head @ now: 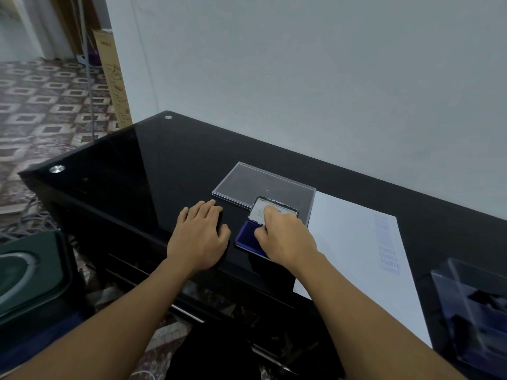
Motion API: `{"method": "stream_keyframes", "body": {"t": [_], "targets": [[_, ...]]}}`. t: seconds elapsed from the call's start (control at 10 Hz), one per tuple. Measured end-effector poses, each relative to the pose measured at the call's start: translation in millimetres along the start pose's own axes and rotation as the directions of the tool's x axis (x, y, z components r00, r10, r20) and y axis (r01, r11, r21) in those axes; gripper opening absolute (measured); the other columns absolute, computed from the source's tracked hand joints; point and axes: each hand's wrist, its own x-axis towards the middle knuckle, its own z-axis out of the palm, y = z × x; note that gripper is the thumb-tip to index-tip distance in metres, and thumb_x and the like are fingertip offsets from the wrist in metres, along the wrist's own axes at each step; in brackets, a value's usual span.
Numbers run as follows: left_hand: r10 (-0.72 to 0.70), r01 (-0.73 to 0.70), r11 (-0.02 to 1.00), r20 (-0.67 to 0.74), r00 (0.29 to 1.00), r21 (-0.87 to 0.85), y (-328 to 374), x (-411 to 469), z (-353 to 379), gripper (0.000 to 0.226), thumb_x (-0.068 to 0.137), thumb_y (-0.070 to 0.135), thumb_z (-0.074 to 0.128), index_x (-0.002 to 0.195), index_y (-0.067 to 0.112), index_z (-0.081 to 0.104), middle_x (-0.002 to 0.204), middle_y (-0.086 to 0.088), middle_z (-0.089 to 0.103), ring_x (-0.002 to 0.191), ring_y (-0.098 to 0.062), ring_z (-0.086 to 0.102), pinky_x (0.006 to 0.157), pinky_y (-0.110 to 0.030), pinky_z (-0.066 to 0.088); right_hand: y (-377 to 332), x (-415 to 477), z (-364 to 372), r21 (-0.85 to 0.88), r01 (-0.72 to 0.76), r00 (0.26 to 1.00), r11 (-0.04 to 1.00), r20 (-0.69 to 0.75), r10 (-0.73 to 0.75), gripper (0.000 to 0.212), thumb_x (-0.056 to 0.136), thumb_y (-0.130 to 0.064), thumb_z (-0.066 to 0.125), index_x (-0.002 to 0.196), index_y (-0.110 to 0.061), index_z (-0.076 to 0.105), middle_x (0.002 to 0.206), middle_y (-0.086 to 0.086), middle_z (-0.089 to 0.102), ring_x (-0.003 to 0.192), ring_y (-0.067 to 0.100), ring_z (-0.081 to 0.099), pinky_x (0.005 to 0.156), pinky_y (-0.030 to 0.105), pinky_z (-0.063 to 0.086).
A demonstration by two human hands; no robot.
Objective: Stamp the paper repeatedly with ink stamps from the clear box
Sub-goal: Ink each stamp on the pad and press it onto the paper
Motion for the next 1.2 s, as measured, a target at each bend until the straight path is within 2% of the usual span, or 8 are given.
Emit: {"method": "stream_keyframes", "body": {"t": [0.1,0.2,0.4,0.7,0.9,1.0,1.1,1.2], "targets": [[0.001,-0.001,1.0,-0.001,1.0,0.004,0.1,0.3,0.9,0.052,0.097,0.043,0.038,0.144,0.023,0.042,0.158,0.001,0.033,0.148,-0.018,0.023,0.122,-0.043,0.014,-0.2,-2.5,1.6,0.012,-0.007,1.0,1.0,-0.027,0.008,0.012,0.096,-0.023,0.046,0.087,-0.019,0.04,0.077,0.002,0.055,0.07,0.025,0.055,0.058,0.036,0.047],[-0.002,0.002,1.0,-0.012,1.0,0.002,0.0,0.1,1.7,0.051,0.096,0.042,0.039,0.143,0.022,0.043,0.157,0.001,0.035,0.147,-0.018,0.024,0.122,-0.043,0.015,0.1,-7.5,4.4,0.025,-0.024,0.998,0.999,-0.051,0.025,0.01,0.093,-0.023,0.048,0.088,-0.018,0.041,0.082,0.007,0.063,0.071,0.029,0.058,0.06,0.04,0.053],[-0.007,0.007,1.0,-0.007,1.0,0.004,1.3,0.1,0.7,0.05,0.097,0.042,0.039,0.143,0.022,0.043,0.157,0.001,0.034,0.147,-0.018,0.023,0.122,-0.043,0.014,0.3,-20.0,6.3,0.036,0.001,0.998,0.999,-0.064,0.001,0.015,0.095,-0.022,0.047,0.087,-0.022,0.035,0.095,0.008,0.069,0.073,0.029,0.054,0.059,0.035,0.043],[-0.002,0.002,1.0,-0.005,1.0,0.0,1.0,-0.6,0.9,0.052,0.098,0.042,0.038,0.145,0.022,0.042,0.158,0.001,0.033,0.148,-0.017,0.022,0.123,-0.043,0.014,-0.8,-6.2,0.7,0.064,-0.03,1.0,0.997,-0.002,0.031,0.013,0.095,-0.022,0.046,0.085,-0.02,0.038,0.077,0.001,0.053,0.072,0.025,0.054,0.058,0.035,0.042],[-0.002,0.002,1.0,-0.001,1.0,-0.005,1.7,-1.2,-1.0,0.052,0.098,0.042,0.037,0.146,0.022,0.041,0.158,0.001,0.032,0.148,-0.018,0.022,0.123,-0.043,0.013,-3.5,-12.7,0.4,0.079,-0.049,0.999,0.996,-0.004,0.049,0.012,0.095,-0.022,0.047,0.089,-0.022,0.038,0.1,0.011,0.068,0.08,0.029,0.055,0.061,0.035,0.044],[0.001,-0.001,1.0,0.001,1.0,0.001,1.5,-1.3,-1.3,0.052,0.098,0.042,0.036,0.146,0.022,0.04,0.159,0.001,0.032,0.148,-0.017,0.021,0.123,-0.043,0.013,-4.7,-18.9,0.1,0.069,-0.035,0.999,0.997,-0.019,0.037,0.016,0.097,-0.02,0.046,0.088,-0.024,0.033,0.104,0.011,0.068,0.078,0.028,0.05,0.054,0.031,0.034],[0.002,-0.002,1.0,0.0,1.0,0.004,1.3,-0.9,-0.6,0.052,0.098,0.043,0.036,0.146,0.022,0.04,0.158,0.001,0.032,0.148,-0.017,0.022,0.123,-0.043,0.014,-4.4,-19.3,1.5,0.065,-0.04,0.999,0.997,-0.034,0.042,0.017,0.096,-0.019,0.045,0.086,-0.024,0.032,0.1,0.01,0.067,0.076,0.029,0.05,0.053,0.032,0.033],[-0.001,0.001,1.0,0.002,1.0,0.002,0.9,-0.4,0.3,0.052,0.098,0.043,0.036,0.146,0.023,0.041,0.158,0.001,0.032,0.148,-0.017,0.021,0.123,-0.043,0.013,-4.1,-13.2,2.3,0.075,-0.057,0.998,0.996,-0.012,0.058,0.019,0.094,-0.019,0.046,0.082,-0.024,0.032,0.09,0.008,0.063,0.074,0.03,0.053,0.056,0.035,0.041]]}}
